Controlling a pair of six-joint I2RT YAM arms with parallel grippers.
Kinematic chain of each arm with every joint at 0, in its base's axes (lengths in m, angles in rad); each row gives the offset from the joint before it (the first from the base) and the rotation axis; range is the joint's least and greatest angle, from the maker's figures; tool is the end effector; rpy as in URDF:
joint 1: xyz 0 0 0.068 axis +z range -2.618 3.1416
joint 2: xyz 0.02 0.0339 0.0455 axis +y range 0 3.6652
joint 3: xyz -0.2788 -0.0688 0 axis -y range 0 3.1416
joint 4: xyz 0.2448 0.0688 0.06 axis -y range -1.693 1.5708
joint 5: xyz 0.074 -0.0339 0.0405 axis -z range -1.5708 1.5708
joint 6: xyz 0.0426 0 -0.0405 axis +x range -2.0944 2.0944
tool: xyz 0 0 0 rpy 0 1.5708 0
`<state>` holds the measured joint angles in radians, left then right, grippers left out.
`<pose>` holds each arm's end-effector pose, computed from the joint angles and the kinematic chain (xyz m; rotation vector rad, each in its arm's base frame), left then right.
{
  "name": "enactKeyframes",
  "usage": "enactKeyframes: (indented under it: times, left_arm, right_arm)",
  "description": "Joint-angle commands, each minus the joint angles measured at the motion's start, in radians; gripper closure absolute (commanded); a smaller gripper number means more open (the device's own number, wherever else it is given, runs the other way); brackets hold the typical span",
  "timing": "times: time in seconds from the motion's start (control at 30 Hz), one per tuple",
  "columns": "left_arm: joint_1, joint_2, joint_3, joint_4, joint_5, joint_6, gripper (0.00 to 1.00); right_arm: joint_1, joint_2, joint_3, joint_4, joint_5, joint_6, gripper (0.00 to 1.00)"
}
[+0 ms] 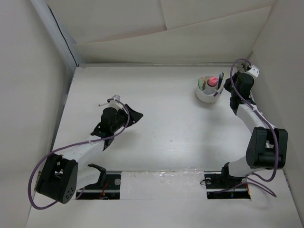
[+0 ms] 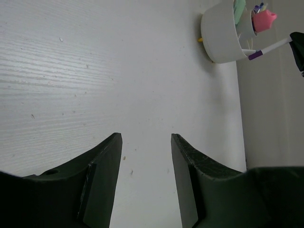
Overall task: Sort the stationery into containers
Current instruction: Place the stationery into the container
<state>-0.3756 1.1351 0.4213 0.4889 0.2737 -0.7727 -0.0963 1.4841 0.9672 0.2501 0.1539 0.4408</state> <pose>0.2179 -0.0983 0.2257 -0.1709 1.9102 -1.0457 0.3481 -0.0402 0.2918 0.5902 1.7381 0.1006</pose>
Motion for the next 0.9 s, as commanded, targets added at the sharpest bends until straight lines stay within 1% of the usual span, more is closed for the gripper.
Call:
enactKeyframes:
  times: [0.0, 0.23, 0.37, 0.43, 0.47, 0.53, 0.57, 0.6, 0.67, 0.7, 0.8, 0.83, 0.87]
  left_arm:
    - [0.001, 0.002, 0.042, 0.027, -0.028, -0.013, 0.58]
    - [0.001, 0.023, 0.060, 0.017, -0.059, -0.031, 0.58]
    - [0.001, 0.032, 0.060, 0.017, -0.103, -0.050, 0.58]
    - [0.001, 0.022, 0.060, 0.005, -0.161, -0.082, 0.58]
    - [0.001, 0.022, 0.060, -0.022, -0.189, -0.097, 0.58]
    - [0.001, 0.011, 0.051, -0.041, -0.270, -0.126, 0.58]
    - [0.001, 0.000, 0.051, -0.052, -0.289, -0.152, 0.58]
    - [0.001, -0.011, 0.042, -0.064, -0.307, -0.163, 0.57]
    - [0.001, -0.021, 0.042, -0.078, -0.359, -0.189, 0.54]
    - [0.001, -0.031, 0.042, -0.078, -0.372, -0.198, 0.54]
    - [0.010, -0.031, 0.042, -0.078, -0.409, -0.227, 0.48]
    - [0.010, -0.031, 0.042, -0.088, -0.421, -0.241, 0.47]
    - [0.010, -0.020, 0.053, -0.098, -0.442, -0.252, 0.45]
  right_arm:
    - [0.017, -0.051, 0.039, 0.075, 0.018, -0.004, 0.93]
    - [0.035, 0.025, 0.077, 0.094, 0.027, -0.013, 0.93]
    - [0.072, 0.053, 0.087, 0.094, 0.068, -0.013, 0.93]
    - [0.092, 0.064, 0.074, 0.094, 0.098, -0.013, 0.90]
    - [0.092, 0.064, 0.065, 0.094, 0.111, -0.013, 0.84]
    - [0.101, 0.073, 0.065, 0.094, 0.124, -0.013, 0.77]
    - [0.101, 0.073, 0.056, 0.094, 0.124, -0.013, 0.73]
    - [0.110, 0.073, 0.056, 0.094, 0.124, -0.013, 0.66]
    - [0.110, 0.061, 0.045, 0.094, 0.124, -0.013, 0.59]
    - [0.110, 0.035, 0.035, 0.094, 0.133, -0.013, 0.53]
    - [0.119, 0.010, 0.022, 0.094, 0.133, -0.013, 0.42]
    - [0.119, -0.002, 0.022, 0.094, 0.133, -0.013, 0.36]
    - [0.119, -0.002, 0.013, 0.094, 0.142, -0.013, 0.33]
